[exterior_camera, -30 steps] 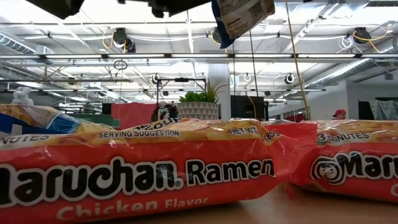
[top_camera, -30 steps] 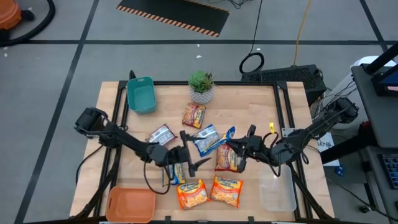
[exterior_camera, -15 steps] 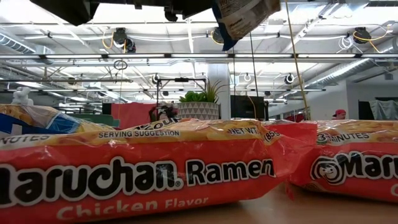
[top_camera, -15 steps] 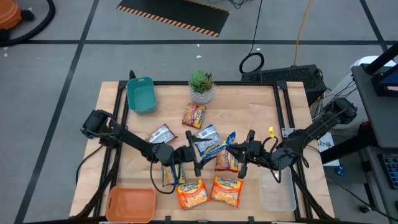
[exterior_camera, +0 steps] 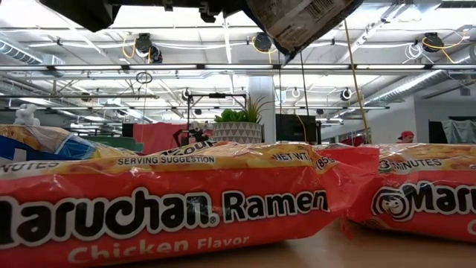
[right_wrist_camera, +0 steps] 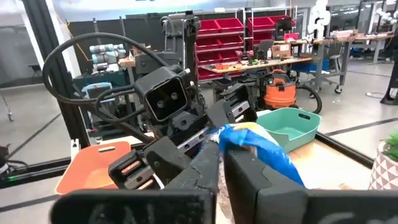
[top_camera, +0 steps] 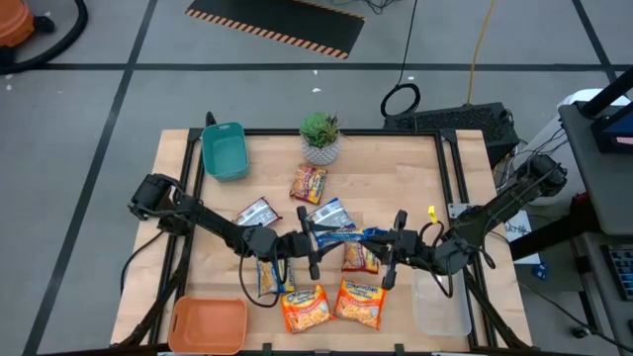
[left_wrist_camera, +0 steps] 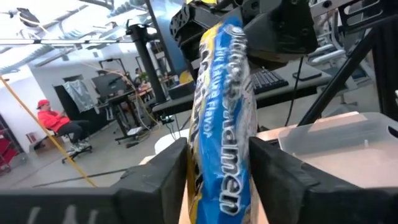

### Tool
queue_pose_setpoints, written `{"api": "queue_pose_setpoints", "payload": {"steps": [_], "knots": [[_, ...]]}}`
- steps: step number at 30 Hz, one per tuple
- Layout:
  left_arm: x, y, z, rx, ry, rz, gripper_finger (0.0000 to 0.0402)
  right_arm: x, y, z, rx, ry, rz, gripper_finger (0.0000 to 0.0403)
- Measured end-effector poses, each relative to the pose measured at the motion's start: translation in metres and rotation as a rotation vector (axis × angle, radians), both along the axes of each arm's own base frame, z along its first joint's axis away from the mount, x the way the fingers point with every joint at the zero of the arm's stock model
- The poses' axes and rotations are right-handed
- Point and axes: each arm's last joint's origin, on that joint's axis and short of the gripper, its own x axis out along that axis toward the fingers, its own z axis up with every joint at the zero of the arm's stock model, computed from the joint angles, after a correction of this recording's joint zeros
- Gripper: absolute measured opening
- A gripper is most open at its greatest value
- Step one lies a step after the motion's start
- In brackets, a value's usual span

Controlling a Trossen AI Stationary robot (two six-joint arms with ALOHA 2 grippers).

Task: Sort Maruchan noodles
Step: Put the top right blue noodle pack into the transparent bin

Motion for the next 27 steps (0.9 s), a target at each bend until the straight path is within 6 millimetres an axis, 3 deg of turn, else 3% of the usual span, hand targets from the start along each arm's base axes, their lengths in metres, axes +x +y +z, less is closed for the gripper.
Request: {"api": "queue_pose_setpoints", "payload": {"steps": [7, 20, 27], "knots": [[-0.001, -0.003, -0.001, 0.008, 0.01, -0.007, 0.0118, -0.001, -0.002, -0.001, -0.013, 0.013, -0.044, 0.0101], [-0.009, -0.026, -0.003, 0.003, 0.029, -0.08, 0.0113, -0.021, -0.003, 0.018, -0.015, -0.014, 0.06, 0.0212], [-0.009, -0.027, -0.003, -0.153, 0.012, -0.102, 0.0113, -0.033, -0.006, 0.021, -0.041, 0.027, 0.108, 0.0264]]}}
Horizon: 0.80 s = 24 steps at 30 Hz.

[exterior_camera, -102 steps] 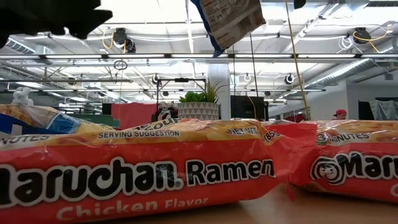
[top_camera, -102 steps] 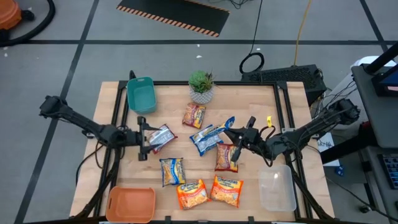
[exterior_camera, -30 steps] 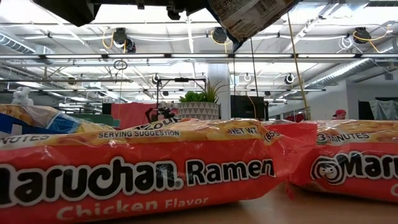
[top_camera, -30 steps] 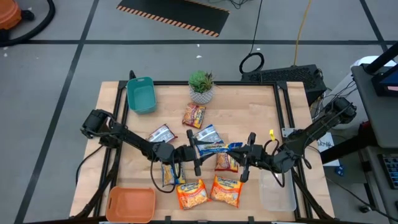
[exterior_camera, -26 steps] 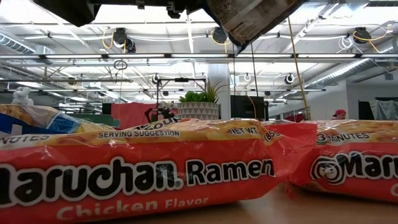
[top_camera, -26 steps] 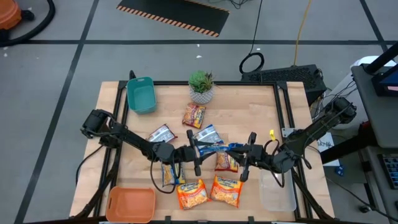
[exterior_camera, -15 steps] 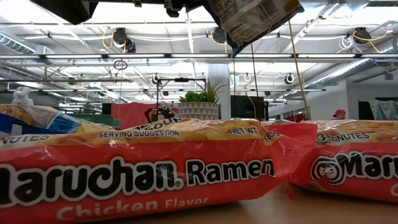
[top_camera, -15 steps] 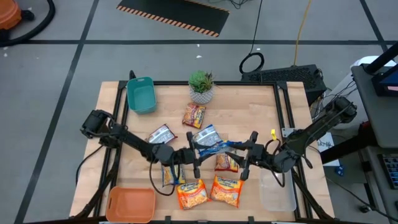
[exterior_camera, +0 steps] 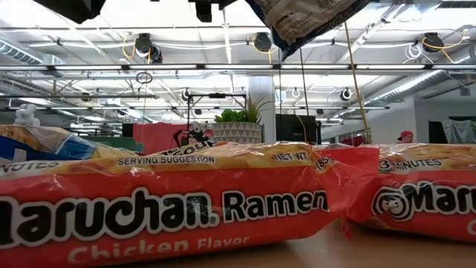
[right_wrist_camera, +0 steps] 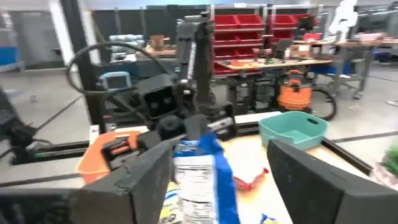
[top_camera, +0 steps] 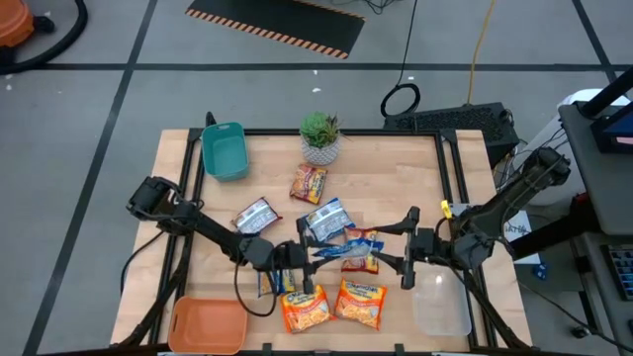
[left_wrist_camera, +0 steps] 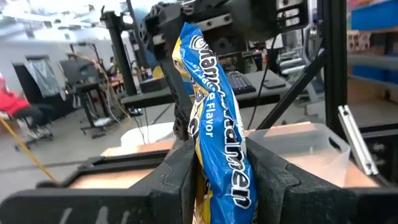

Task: Sort Maruchan noodles
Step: Put the top right blue noodle pack into the transparent bin

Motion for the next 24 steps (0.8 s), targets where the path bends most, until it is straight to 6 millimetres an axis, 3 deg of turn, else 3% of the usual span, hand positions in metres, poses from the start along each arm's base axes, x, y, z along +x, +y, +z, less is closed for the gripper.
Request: {"api": "queue_pose_setpoints", "payload": {"steps": [15, 19, 24], "knots": [[0.0, -0.004, 0.003, -0.078, -0.032, -0.145, 0.0113, 0.021, 0.021, 0.022, 0.02, 0.264, 0.028, 0.0274], [0.0, -0.004, 0.002, -0.076, -0.031, -0.145, 0.0113, 0.033, 0.023, 0.013, 0.063, 0.356, 0.049, 0.0274], [0.001, -0.001, 0.002, -0.075, -0.031, -0.135, 0.0113, 0.044, 0.012, 0.001, 0.104, 0.426, -0.011, 0.0274]]}}
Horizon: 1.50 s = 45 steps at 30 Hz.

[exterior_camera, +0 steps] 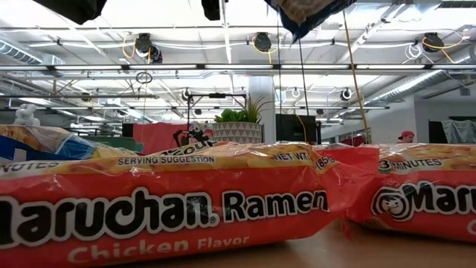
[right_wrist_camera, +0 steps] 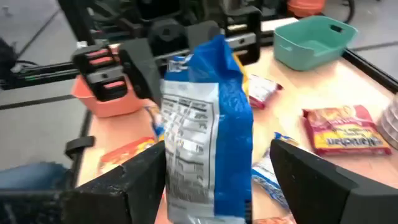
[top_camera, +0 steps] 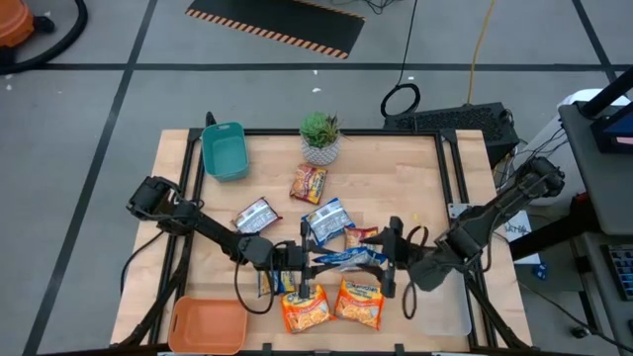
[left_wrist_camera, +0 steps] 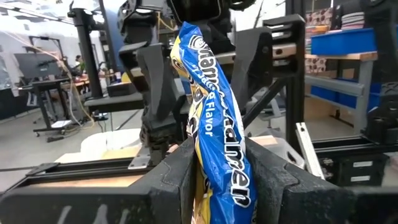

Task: Sort Maruchan noodles
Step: Put the top right blue noodle pack into the transparent bin

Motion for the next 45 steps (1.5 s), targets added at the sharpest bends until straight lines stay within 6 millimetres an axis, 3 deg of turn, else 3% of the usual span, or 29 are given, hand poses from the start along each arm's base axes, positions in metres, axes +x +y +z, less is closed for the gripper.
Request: {"api": "queue_pose_setpoints", "payload": {"steps": [6, 11, 21, 30, 33, 40, 45], "knots": [[0.002, 0.005, 0.0, 0.002, -0.002, 0.011, 0.0113, 0.011, -0.006, -0.01, 0.052, 0.073, 0.021, 0.0273], [0.004, 0.012, 0.002, -0.005, -0.02, 0.029, 0.0113, 0.011, -0.008, -0.022, 0.04, 0.161, -0.001, 0.0245], [0.006, 0.016, 0.002, 0.013, -0.018, 0.044, 0.0113, 0.011, -0.009, -0.022, 0.053, 0.162, -0.013, 0.0156], [0.005, 0.014, 0.0, 0.004, 0.001, 0.041, 0.0118, 0.01, -0.009, -0.022, 0.05, 0.168, -0.009, 0.014], [0.004, 0.011, 0.0, 0.013, 0.004, 0.047, 0.0153, 0.008, -0.009, -0.021, 0.051, 0.168, -0.005, 0.014], [0.003, 0.007, -0.003, -0.011, 0.038, 0.059, 0.0278, -0.004, -0.007, -0.012, 0.063, 0.155, 0.019, 0.014], [-0.004, 0.006, 0.005, -0.07, 0.093, 0.073, 0.0316, -0.015, -0.006, -0.009, 0.084, 0.169, 0.02, 0.0139]]}}
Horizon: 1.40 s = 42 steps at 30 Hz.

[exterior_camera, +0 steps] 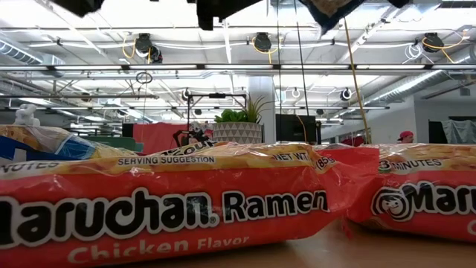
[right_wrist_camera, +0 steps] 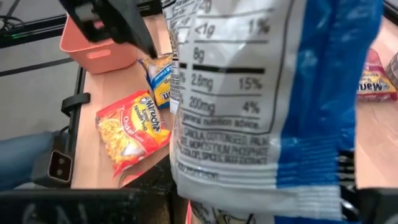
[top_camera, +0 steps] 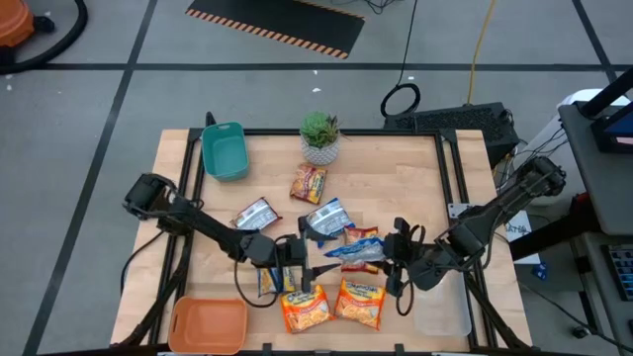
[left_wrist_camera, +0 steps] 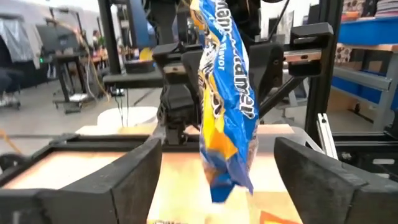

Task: Sort Maruchan noodles
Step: Put the top right blue noodle pack into the transparent bin

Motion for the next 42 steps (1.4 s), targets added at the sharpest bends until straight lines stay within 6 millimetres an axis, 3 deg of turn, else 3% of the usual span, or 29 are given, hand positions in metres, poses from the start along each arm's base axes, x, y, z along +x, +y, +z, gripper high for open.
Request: {"api": "queue_pose_setpoints", "payload": {"steps": [5, 11, 18, 22, 27, 35, 42], "knots": [[-0.02, 0.002, 0.021, 0.0, 0.141, -0.006, 0.0319, -0.015, 0.001, 0.0, 0.045, 0.073, 0.005, 0.0139], [-0.047, 0.012, 0.042, -0.031, 0.267, 0.006, 0.0319, -0.033, -0.005, -0.002, 0.259, 0.28, 0.02, 0.0139], [-0.056, 0.016, 0.037, -0.051, 0.386, 0.027, 0.0319, -0.049, -0.003, -0.008, 0.454, 0.578, 0.067, 0.0139], [-0.055, 0.016, 0.031, -0.062, 0.413, 0.035, 0.0319, -0.055, 0.004, -0.008, 0.531, 0.653, 0.07, 0.0139], [-0.056, 0.017, 0.028, -0.091, 0.449, 0.049, 0.0319, -0.068, 0.016, -0.009, 0.56, 0.708, 0.064, 0.0139], [-0.057, 0.017, 0.026, -0.087, 0.461, 0.049, 0.0319, -0.106, 0.019, -0.016, 0.477, 1.003, -0.045, 0.0139], [-0.057, 0.017, 0.026, -0.089, 0.459, 0.051, 0.0319, -0.118, 0.016, -0.018, 0.339, 0.993, -0.044, 0.0139]]}}
